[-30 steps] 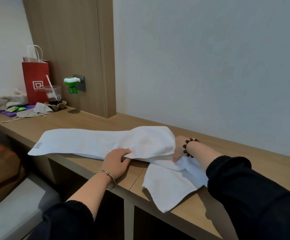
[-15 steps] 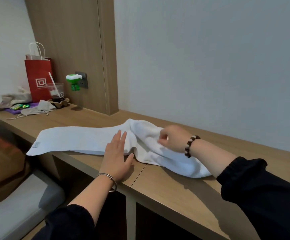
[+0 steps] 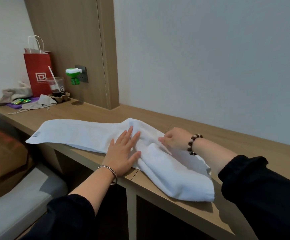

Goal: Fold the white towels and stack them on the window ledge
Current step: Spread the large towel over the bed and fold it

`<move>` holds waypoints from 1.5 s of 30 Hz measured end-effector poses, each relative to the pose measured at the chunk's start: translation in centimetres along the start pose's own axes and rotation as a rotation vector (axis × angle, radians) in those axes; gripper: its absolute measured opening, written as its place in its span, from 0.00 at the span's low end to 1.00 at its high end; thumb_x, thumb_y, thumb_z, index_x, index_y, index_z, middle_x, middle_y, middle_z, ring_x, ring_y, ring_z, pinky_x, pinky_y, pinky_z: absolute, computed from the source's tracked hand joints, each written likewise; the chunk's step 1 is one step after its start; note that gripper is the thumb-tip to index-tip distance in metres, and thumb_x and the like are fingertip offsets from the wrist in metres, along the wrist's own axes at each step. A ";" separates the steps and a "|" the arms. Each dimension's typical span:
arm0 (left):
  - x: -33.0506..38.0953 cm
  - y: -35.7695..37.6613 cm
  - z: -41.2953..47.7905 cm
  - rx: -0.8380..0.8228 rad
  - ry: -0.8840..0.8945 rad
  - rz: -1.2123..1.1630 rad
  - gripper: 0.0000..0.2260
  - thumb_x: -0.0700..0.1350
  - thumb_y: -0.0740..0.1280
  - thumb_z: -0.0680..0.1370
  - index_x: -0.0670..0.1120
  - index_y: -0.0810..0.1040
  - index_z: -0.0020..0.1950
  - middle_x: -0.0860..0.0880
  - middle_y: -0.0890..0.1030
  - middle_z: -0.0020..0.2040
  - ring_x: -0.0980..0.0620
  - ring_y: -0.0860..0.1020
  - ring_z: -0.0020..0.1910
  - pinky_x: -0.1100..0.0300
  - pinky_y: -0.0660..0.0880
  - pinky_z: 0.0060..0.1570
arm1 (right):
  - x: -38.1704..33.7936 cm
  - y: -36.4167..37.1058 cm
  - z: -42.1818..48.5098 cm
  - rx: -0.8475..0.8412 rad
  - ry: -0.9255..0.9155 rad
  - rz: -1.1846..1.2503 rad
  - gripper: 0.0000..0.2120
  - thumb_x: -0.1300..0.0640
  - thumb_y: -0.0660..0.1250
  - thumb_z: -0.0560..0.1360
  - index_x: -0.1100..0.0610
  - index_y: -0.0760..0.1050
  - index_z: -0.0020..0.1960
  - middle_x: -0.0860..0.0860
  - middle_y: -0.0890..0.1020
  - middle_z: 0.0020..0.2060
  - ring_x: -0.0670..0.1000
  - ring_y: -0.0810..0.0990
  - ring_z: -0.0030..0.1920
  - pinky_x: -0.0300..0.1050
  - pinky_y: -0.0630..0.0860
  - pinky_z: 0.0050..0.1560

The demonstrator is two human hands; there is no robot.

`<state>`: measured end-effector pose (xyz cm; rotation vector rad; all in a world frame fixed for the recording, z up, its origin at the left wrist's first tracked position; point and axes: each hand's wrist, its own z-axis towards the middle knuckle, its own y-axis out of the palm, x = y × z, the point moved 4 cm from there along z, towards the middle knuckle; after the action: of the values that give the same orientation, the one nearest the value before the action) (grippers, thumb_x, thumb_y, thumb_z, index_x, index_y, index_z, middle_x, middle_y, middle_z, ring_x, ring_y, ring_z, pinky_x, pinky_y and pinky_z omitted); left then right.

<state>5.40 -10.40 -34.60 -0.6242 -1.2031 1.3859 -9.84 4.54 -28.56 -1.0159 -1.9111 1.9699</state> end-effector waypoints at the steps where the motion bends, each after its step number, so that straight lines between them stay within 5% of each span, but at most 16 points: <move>1: 0.0 0.0 0.0 -0.020 -0.001 0.001 0.28 0.68 0.41 0.71 0.68 0.36 0.69 0.63 0.34 0.72 0.55 0.43 0.77 0.44 0.46 0.73 | 0.5 -0.4 0.4 0.042 0.026 -0.079 0.21 0.39 0.62 0.76 0.56 0.79 0.54 0.53 0.80 0.51 0.54 0.77 0.52 0.45 0.73 0.51; 3: 0.1 0.1 0.1 -0.046 0.003 0.009 0.28 0.68 0.40 0.70 0.69 0.34 0.68 0.62 0.35 0.73 0.55 0.44 0.77 0.44 0.47 0.73 | 1.8 -0.2 0.8 -0.052 0.123 -0.219 0.31 0.35 0.65 0.70 0.55 0.72 0.65 0.53 0.75 0.60 0.56 0.75 0.60 0.49 0.73 0.59; 5: 0.1 0.2 0.1 -0.058 -0.001 0.024 0.28 0.69 0.39 0.70 0.69 0.33 0.68 0.60 0.37 0.75 0.55 0.44 0.77 0.44 0.48 0.73 | 3.0 0.4 0.8 -0.204 0.230 -0.182 0.40 0.28 0.65 0.62 0.55 0.70 0.63 0.52 0.77 0.58 0.55 0.78 0.55 0.51 0.76 0.57; 10: 0.2 0.1 0.1 -0.083 -0.016 0.029 0.30 0.69 0.40 0.70 0.67 0.33 0.69 0.56 0.40 0.78 0.55 0.43 0.77 0.45 0.48 0.73 | 3.5 -0.1 0.7 -0.195 0.288 -0.095 0.25 0.42 0.74 0.67 0.59 0.72 0.53 0.52 0.79 0.45 0.53 0.79 0.41 0.43 0.77 0.37; 13: 0.1 0.3 0.3 -0.114 -0.037 0.067 0.31 0.65 0.48 0.76 0.63 0.32 0.71 0.57 0.41 0.78 0.57 0.41 0.76 0.47 0.46 0.74 | 3.2 -3.7 0.4 0.225 0.324 -0.103 0.08 0.59 0.68 0.73 0.61 0.72 0.49 0.55 0.78 0.40 0.55 0.75 0.33 0.41 0.70 0.29; 16: 0.2 0.3 0.4 -0.111 -0.051 0.041 0.32 0.61 0.54 0.79 0.59 0.37 0.76 0.56 0.42 0.78 0.56 0.42 0.77 0.48 0.45 0.75 | 2.8 -8.3 -1.6 0.761 0.221 -0.259 0.09 0.67 0.61 0.72 0.59 0.70 0.51 0.57 0.74 0.50 0.60 0.75 0.45 0.46 0.66 0.37; 18: 0.3 0.0 0.3 -0.084 -0.057 0.010 0.33 0.59 0.55 0.80 0.57 0.38 0.76 0.55 0.42 0.78 0.56 0.45 0.77 0.49 0.46 0.75 | 2.5 -7.7 -1.7 0.598 0.105 -0.353 0.10 0.65 0.62 0.71 0.58 0.71 0.52 0.56 0.72 0.52 0.60 0.75 0.50 0.46 0.66 0.39; 22: 0.3 -0.1 0.2 -0.070 -0.065 -0.003 0.32 0.58 0.55 0.80 0.55 0.38 0.77 0.54 0.43 0.78 0.54 0.48 0.77 0.49 0.47 0.74 | 3.1 -2.1 -2.3 -0.187 0.030 -0.261 0.17 0.41 0.67 0.71 0.56 0.77 0.42 0.51 0.81 0.40 0.53 0.79 0.43 0.46 0.74 0.43; 24: 0.3 0.0 0.3 -0.081 -0.074 0.014 0.32 0.58 0.54 0.81 0.54 0.38 0.77 0.53 0.45 0.78 0.54 0.49 0.77 0.49 0.48 0.74 | 3.4 -2.9 -2.7 -0.136 0.087 0.008 0.23 0.36 0.61 0.74 0.56 0.80 0.39 0.48 0.82 0.34 0.50 0.79 0.38 0.45 0.75 0.45; 26: 0.1 0.1 0.3 -0.078 -0.082 0.027 0.31 0.58 0.53 0.81 0.54 0.39 0.77 0.53 0.48 0.79 0.53 0.51 0.77 0.48 0.49 0.74 | 5.0 -3.4 -2.0 -0.062 0.165 0.182 0.20 0.44 0.62 0.78 0.61 0.80 0.47 0.51 0.84 0.35 0.51 0.81 0.36 0.48 0.78 0.45; 30: -0.1 0.2 0.4 -0.041 -0.084 0.016 0.30 0.61 0.52 0.79 0.52 0.49 0.78 0.52 0.56 0.77 0.52 0.57 0.75 0.49 0.53 0.73 | 6.4 -2.5 -1.9 -0.267 0.340 -0.168 0.29 0.45 0.65 0.75 0.57 0.64 0.72 0.54 0.78 0.52 0.53 0.79 0.39 0.44 0.78 0.34; 35: -0.3 0.3 0.5 -0.054 -0.076 0.079 0.38 0.67 0.41 0.70 0.52 0.57 0.76 0.52 0.58 0.77 0.53 0.58 0.74 0.52 0.53 0.72 | 6.7 -2.5 -0.8 -0.270 0.307 -0.350 0.20 0.42 0.67 0.72 0.60 0.76 0.44 0.53 0.77 0.41 0.53 0.74 0.39 0.42 0.72 0.40; 38: -0.4 0.5 0.7 -0.065 -0.084 0.093 0.35 0.66 0.42 0.72 0.54 0.59 0.75 0.53 0.57 0.77 0.54 0.57 0.74 0.52 0.52 0.72 | 6.1 -3.1 -1.4 -0.131 0.363 -0.302 0.14 0.49 0.67 0.73 0.58 0.70 0.36 0.53 0.74 0.34 0.53 0.72 0.32 0.40 0.69 0.32; 41: -0.6 0.7 0.8 -0.079 -0.083 0.082 0.38 0.68 0.38 0.69 0.55 0.62 0.74 0.54 0.58 0.77 0.54 0.57 0.74 0.52 0.52 0.72 | 5.7 -6.4 -2.7 0.555 0.341 -0.185 0.02 0.63 0.62 0.73 0.60 0.70 0.42 0.55 0.74 0.39 0.57 0.74 0.38 0.45 0.66 0.36; 43: -0.6 0.7 0.8 -0.077 -0.083 0.072 0.39 0.67 0.37 0.67 0.56 0.64 0.73 0.54 0.58 0.76 0.55 0.58 0.74 0.52 0.53 0.72 | 6.1 -8.4 -4.5 1.057 0.210 -0.204 0.05 0.67 0.64 0.68 0.63 0.72 0.43 0.60 0.75 0.43 0.60 0.74 0.43 0.47 0.61 0.39; 45: -0.4 0.6 0.7 -0.072 -0.081 0.061 0.39 0.67 0.37 0.67 0.56 0.65 0.72 0.54 0.59 0.76 0.55 0.59 0.74 0.52 0.53 0.72 | 6.5 -9.0 -5.4 1.111 0.117 -0.289 0.05 0.67 0.67 0.65 0.62 0.73 0.39 0.60 0.76 0.42 0.61 0.74 0.44 0.49 0.61 0.43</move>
<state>4.62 -10.93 -34.98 -0.6659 -1.3125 1.4353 -14.13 13.89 -21.72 -0.4585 -0.5922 2.1975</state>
